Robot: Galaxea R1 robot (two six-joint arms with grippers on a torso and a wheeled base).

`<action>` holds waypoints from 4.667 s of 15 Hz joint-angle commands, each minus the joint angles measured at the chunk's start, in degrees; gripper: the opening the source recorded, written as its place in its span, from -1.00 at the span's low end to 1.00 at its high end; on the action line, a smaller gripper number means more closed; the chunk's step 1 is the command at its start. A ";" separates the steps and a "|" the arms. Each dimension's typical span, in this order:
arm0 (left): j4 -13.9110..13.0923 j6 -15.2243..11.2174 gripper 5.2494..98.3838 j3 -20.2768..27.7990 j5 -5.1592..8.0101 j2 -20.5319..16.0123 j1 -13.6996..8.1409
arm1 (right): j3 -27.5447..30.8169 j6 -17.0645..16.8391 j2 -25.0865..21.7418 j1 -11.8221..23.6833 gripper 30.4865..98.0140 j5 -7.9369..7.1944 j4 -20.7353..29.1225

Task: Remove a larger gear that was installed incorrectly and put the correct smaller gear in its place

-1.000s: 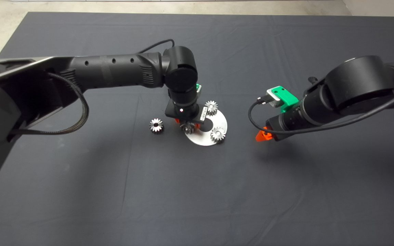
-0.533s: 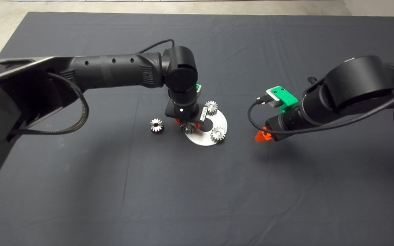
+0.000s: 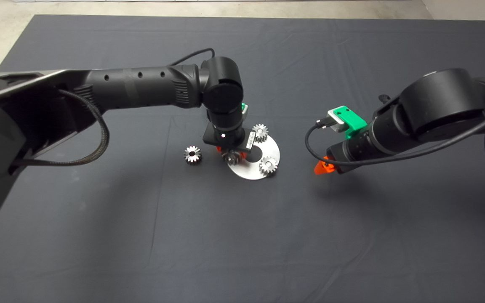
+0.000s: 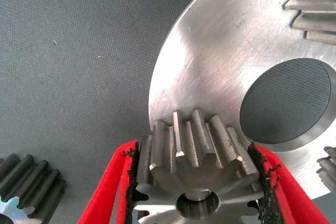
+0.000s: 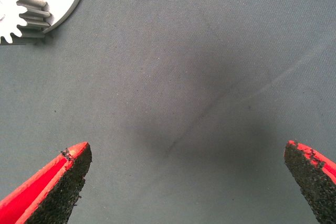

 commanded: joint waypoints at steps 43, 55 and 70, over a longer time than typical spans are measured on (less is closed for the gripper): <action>-4.12 9.97 -0.23 -0.91 4.45 -23.73 -7.33 | -1.24 0.32 2.43 1.11 0.97 -6.70 0.58; -4.39 9.97 -0.04 -0.02 4.21 -23.22 -6.92 | -1.76 0.32 2.70 1.20 0.97 -6.61 0.58; -14.58 0.30 0.06 10.21 3.68 -15.56 -6.67 | -2.03 0.32 2.70 1.02 0.97 -6.52 0.58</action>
